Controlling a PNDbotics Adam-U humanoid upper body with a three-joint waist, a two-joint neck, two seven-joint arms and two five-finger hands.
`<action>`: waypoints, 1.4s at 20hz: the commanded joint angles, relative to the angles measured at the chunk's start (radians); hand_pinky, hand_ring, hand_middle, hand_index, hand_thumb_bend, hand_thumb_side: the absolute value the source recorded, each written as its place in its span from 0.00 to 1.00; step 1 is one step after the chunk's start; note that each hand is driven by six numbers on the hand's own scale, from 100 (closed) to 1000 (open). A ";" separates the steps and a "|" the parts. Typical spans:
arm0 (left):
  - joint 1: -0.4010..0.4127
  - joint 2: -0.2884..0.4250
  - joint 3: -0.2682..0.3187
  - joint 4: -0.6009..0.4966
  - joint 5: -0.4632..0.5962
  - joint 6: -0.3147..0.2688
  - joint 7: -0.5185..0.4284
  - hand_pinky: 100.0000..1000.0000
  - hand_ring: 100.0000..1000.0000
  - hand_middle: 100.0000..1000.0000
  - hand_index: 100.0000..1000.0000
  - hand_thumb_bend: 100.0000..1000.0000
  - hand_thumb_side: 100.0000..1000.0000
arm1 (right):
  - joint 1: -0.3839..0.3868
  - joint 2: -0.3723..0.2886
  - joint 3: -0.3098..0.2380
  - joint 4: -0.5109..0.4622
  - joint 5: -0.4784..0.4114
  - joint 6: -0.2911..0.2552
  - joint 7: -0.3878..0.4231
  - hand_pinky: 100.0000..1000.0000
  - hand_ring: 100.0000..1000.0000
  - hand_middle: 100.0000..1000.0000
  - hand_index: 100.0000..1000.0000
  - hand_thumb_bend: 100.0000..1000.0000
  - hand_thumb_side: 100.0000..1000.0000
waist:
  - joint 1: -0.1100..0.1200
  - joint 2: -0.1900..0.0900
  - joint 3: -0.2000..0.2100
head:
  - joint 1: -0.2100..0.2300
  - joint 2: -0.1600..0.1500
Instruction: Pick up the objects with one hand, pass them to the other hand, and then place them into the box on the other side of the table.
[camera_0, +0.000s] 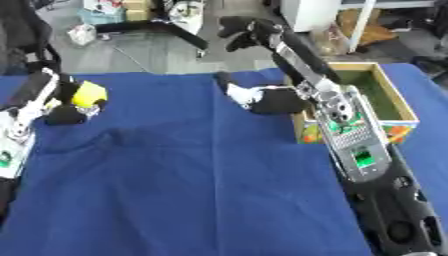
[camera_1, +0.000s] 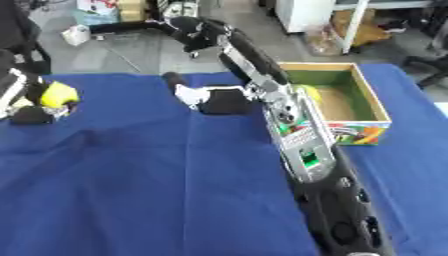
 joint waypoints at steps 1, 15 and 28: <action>0.005 0.007 0.003 -0.137 0.141 0.017 0.026 0.47 0.28 0.20 0.33 0.18 0.24 | -0.020 -0.009 -0.006 -0.017 -0.005 0.002 -0.005 0.78 0.71 0.75 0.90 0.20 0.34 | -0.012 -0.013 0.003 | -0.003 -0.012; 0.090 -0.073 -0.085 -0.439 0.475 -0.139 -0.096 0.48 0.30 0.21 0.34 0.15 0.24 | -0.100 0.015 0.025 -0.060 0.004 -0.003 0.005 0.79 0.72 0.76 0.90 0.19 0.33 | -0.021 -0.013 0.009 | -0.022 -0.022; 0.057 -0.089 -0.131 -0.453 0.687 -0.305 -0.283 0.55 0.34 0.24 0.37 0.23 0.28 | -0.158 0.066 0.080 -0.026 -0.008 -0.025 0.056 0.80 0.71 0.76 0.89 0.20 0.30 | -0.019 -0.012 0.020 | -0.050 -0.034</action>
